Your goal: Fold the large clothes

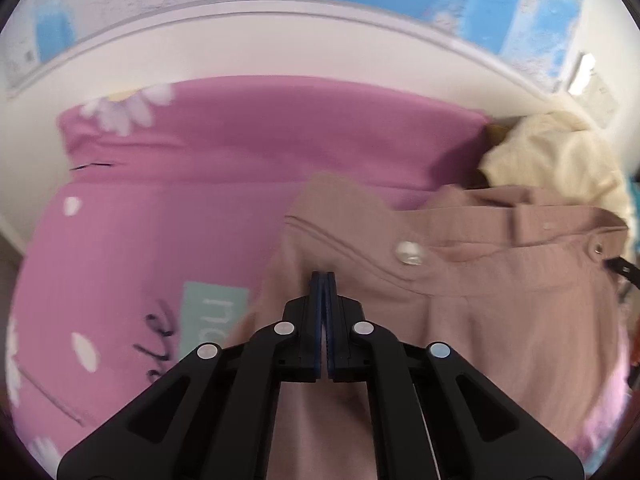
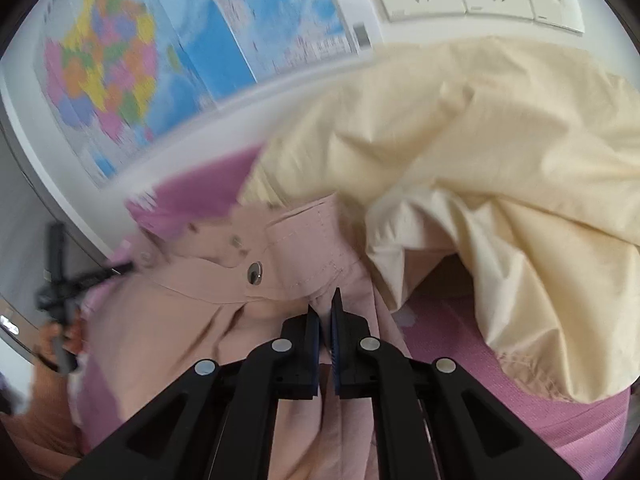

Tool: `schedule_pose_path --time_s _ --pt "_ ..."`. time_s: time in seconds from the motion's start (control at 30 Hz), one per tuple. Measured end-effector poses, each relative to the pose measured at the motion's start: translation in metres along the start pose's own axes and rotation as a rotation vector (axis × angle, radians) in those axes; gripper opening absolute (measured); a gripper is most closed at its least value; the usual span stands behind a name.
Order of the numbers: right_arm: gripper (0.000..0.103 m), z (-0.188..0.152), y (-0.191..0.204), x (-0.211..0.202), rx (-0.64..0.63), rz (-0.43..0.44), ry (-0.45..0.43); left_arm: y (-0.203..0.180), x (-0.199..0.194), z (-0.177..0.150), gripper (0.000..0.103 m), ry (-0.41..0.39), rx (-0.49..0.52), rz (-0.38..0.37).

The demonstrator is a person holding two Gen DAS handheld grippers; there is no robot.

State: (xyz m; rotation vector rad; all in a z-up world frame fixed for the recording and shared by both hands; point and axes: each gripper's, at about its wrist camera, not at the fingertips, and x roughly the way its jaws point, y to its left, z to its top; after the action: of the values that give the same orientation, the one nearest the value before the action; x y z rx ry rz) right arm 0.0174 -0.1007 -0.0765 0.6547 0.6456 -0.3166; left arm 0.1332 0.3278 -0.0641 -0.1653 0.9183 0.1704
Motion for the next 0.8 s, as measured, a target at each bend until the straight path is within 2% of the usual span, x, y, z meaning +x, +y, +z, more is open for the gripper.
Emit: schedule_pose_path --time_s 0.07,0.17,0.23,0.3,0.33,0.43,0.53,0.6,0.63,0.67,0.7,0.8 --pt "0.006 -0.001 -0.001 0.005 0.006 -0.002 0.013 0.008 0.007 -0.002 0.001 0.039 -0.031 -0.049" --pt "0.006 0.002 -0.002 0.001 0.030 0.022 -0.005 0.013 -0.004 -0.004 0.003 0.014 -0.036 -0.086" --pt "0.006 0.003 0.001 -0.006 0.012 0.021 -0.019 0.006 -0.022 -0.005 0.019 -0.032 0.010 -0.113" --pt "0.006 0.004 0.005 -0.012 0.001 0.019 -0.032 -0.008 -0.036 -0.007 0.059 -0.070 0.083 -0.107" --pt "0.006 0.004 0.006 -0.013 -0.003 0.023 -0.035 -0.017 -0.040 -0.007 0.065 -0.084 0.120 -0.105" --pt "0.006 0.005 0.011 -0.016 -0.021 0.016 -0.045 -0.036 -0.033 -0.008 0.064 -0.058 0.184 -0.126" --pt "0.006 0.004 0.014 -0.016 -0.023 0.017 -0.046 -0.049 -0.006 -0.005 0.061 0.020 0.206 -0.079" --pt "0.006 0.003 0.014 -0.017 -0.023 0.017 -0.046 -0.047 0.008 -0.005 0.044 0.062 0.181 -0.065" --pt "0.006 0.002 0.014 -0.018 -0.024 0.016 -0.047 -0.046 0.011 -0.005 0.039 0.067 0.173 -0.059" --pt "0.006 0.002 0.014 -0.019 -0.028 0.017 -0.048 -0.042 0.012 -0.005 0.025 0.068 0.162 -0.061" --pt "0.006 0.002 0.014 -0.020 -0.028 0.018 -0.049 -0.039 0.012 -0.005 0.005 0.064 0.153 -0.068" --pt "0.005 0.002 0.016 -0.029 -0.026 0.040 -0.076 -0.025 0.001 -0.004 0.003 0.026 0.104 -0.095"
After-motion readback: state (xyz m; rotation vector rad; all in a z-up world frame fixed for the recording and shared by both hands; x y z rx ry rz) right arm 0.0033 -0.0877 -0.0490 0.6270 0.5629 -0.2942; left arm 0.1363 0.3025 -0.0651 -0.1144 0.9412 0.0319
